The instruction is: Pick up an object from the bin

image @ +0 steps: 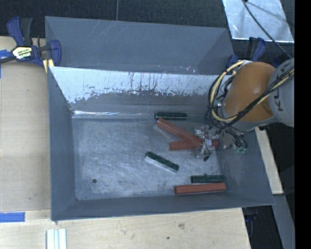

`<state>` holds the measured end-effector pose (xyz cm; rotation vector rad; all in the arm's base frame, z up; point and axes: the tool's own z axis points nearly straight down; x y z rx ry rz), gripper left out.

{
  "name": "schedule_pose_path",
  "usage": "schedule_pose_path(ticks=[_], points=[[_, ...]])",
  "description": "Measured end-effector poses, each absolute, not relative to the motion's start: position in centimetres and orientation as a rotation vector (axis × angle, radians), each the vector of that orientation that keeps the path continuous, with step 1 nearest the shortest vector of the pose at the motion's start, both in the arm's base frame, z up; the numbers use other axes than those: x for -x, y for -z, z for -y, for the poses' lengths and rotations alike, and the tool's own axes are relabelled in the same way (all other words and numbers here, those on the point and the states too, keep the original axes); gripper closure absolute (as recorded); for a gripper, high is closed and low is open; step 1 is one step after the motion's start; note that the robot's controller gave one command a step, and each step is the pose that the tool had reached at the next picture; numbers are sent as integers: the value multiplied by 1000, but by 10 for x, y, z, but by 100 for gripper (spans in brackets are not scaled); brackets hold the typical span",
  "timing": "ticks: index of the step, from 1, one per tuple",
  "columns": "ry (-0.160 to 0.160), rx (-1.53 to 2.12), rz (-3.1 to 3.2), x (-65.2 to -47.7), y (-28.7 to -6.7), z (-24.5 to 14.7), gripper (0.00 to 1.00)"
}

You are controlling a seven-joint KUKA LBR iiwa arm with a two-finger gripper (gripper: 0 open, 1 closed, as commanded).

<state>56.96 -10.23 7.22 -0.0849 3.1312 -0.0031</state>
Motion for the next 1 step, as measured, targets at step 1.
schedule_pose_path(ticks=[1], points=[[6, 58, -3128, -578, -282, 124, 100]])
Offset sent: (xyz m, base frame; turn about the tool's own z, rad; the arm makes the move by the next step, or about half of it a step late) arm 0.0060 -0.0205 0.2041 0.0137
